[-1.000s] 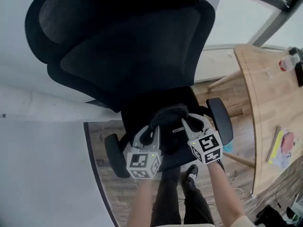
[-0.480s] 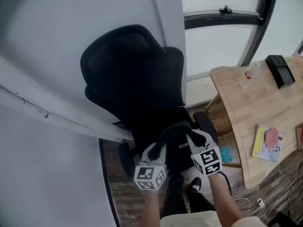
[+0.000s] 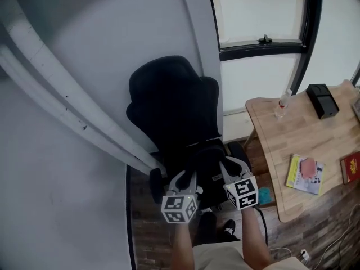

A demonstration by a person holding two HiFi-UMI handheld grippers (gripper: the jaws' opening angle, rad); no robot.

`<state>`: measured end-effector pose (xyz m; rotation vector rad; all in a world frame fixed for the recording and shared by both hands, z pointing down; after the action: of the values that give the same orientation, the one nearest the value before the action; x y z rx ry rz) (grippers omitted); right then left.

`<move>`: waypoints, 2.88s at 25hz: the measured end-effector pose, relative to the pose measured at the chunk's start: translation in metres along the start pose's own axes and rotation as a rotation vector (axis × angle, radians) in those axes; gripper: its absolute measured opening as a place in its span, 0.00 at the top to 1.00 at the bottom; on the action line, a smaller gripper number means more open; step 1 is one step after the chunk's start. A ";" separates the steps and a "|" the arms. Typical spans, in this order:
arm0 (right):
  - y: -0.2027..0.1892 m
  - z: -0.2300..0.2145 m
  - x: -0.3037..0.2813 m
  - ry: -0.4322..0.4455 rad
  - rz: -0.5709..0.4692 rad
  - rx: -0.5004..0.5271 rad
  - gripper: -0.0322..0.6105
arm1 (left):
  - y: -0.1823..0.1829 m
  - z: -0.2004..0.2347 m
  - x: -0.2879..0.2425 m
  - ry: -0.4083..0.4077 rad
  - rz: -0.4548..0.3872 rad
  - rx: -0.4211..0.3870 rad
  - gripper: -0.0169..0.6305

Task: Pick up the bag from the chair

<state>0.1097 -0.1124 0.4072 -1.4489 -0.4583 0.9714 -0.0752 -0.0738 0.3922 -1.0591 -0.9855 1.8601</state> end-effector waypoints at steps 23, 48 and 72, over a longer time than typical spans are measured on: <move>0.055 0.014 0.111 -0.049 -0.095 0.023 0.88 | 0.037 -0.080 0.075 -0.010 -0.062 -0.108 0.91; 0.051 0.077 0.162 -0.304 -0.016 -0.027 0.88 | 0.027 -0.070 0.103 -0.240 0.011 -0.145 0.91; 0.068 0.201 0.154 -0.359 -0.003 0.022 0.88 | 0.025 0.012 0.191 -0.322 0.006 -0.177 0.91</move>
<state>0.0212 0.1197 0.3238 -1.2549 -0.7079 1.2367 -0.1612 0.0809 0.3151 -0.8765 -1.3555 2.0170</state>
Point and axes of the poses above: the fingertips, and each gripper's own axes: x backward along the fingers, z to its left, y out of its top, the point moved 8 cm from there along x, backward along the fingers, and after that the axes turned 13 degrees about x, right-handed, at the moved point
